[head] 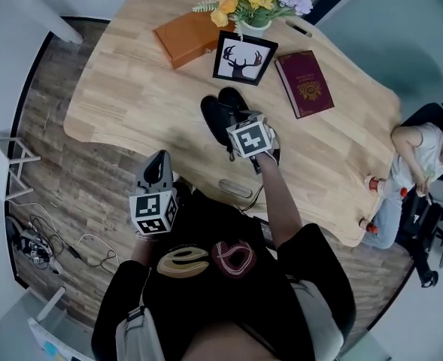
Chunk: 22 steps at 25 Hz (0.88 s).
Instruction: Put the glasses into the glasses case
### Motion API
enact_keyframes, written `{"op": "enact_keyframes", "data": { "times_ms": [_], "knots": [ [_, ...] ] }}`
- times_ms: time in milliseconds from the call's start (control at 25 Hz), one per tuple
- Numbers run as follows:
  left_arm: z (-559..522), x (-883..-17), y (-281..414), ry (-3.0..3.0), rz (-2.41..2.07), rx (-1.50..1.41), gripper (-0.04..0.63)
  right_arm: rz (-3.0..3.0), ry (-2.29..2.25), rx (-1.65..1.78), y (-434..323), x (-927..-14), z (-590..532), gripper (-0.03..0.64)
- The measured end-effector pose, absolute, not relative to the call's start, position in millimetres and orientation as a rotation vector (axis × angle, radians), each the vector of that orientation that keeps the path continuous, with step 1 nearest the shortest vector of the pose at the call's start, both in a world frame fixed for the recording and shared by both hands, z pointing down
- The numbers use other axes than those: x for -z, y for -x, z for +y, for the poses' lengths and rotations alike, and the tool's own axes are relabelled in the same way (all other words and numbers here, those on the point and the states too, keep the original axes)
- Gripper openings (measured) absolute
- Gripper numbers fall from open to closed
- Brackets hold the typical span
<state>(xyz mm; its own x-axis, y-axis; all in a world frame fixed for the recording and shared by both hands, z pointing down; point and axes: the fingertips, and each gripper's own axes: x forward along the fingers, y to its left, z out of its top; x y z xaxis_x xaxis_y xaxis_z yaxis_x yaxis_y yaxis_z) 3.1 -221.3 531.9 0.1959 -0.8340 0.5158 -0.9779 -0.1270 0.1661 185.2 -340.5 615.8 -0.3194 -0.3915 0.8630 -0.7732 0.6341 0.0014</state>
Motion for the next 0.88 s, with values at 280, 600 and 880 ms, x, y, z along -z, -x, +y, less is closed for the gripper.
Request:
{"op": "enact_keyframes", "data": {
  "times_ms": [280,600,880],
  "knots": [
    [-223,-536,-6,-2.005,-1.68,-0.423,0.023,-1.89,-0.935,-0.511,-189,-624,-349,0.052],
    [-223,-541,-4,-1.984,-1.676,-0.43,0.023,-1.87,-0.933,-0.524,-193,-633,-356,0.054],
    [-224,-545,-4,-1.97,-1.673,-0.429,0.023,-1.836,-0.903,-0.499,-191,-636,-362,0.057]
  ]
}}
